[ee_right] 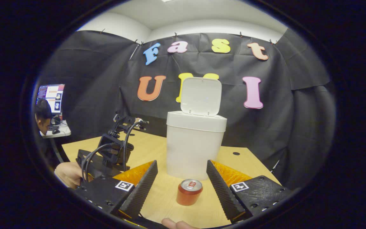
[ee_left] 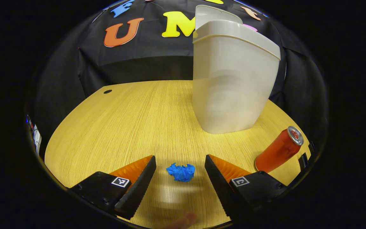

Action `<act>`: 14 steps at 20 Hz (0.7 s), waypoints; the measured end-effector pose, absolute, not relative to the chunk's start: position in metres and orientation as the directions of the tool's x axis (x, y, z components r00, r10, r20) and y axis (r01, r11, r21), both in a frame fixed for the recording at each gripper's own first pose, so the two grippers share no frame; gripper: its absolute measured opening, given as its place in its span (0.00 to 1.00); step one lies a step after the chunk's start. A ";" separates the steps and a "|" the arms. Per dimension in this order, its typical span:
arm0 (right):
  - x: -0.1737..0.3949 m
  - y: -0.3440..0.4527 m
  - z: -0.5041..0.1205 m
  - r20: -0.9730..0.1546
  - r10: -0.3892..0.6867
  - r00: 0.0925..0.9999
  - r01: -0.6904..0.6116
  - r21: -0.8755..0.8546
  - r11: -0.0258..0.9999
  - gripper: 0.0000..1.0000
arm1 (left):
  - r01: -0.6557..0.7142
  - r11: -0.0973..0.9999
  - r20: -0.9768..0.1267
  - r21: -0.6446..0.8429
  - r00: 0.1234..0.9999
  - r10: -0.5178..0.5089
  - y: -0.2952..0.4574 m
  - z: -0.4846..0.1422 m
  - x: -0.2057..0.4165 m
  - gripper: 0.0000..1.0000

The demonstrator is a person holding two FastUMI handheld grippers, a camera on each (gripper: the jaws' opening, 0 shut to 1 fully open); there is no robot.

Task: Press the lid of the desktop garbage bin to open it, pick up the crumpled paper on the desktop and throw it into the bin, then pick up the pop can on the desktop and drop it into the bin, and finally close the garbage bin lid.

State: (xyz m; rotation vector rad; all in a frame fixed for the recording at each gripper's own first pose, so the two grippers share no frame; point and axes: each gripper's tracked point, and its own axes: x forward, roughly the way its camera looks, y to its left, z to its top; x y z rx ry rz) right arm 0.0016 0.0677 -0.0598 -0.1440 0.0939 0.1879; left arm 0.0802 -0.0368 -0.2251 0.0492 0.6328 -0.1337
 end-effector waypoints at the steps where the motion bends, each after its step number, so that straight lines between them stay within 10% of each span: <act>1: -0.002 0.070 -0.067 -0.097 0.187 0.978 -0.198 -0.131 0.971 0.95 | 0.146 0.989 -0.614 0.032 0.783 -0.096 -0.033 -0.235 0.080 1.00; 14: 0.008 0.048 -0.189 -0.274 0.143 0.951 -0.164 -0.055 0.985 0.95 | 0.193 0.979 -0.595 0.062 0.795 -0.118 -0.034 -0.244 0.095 0.69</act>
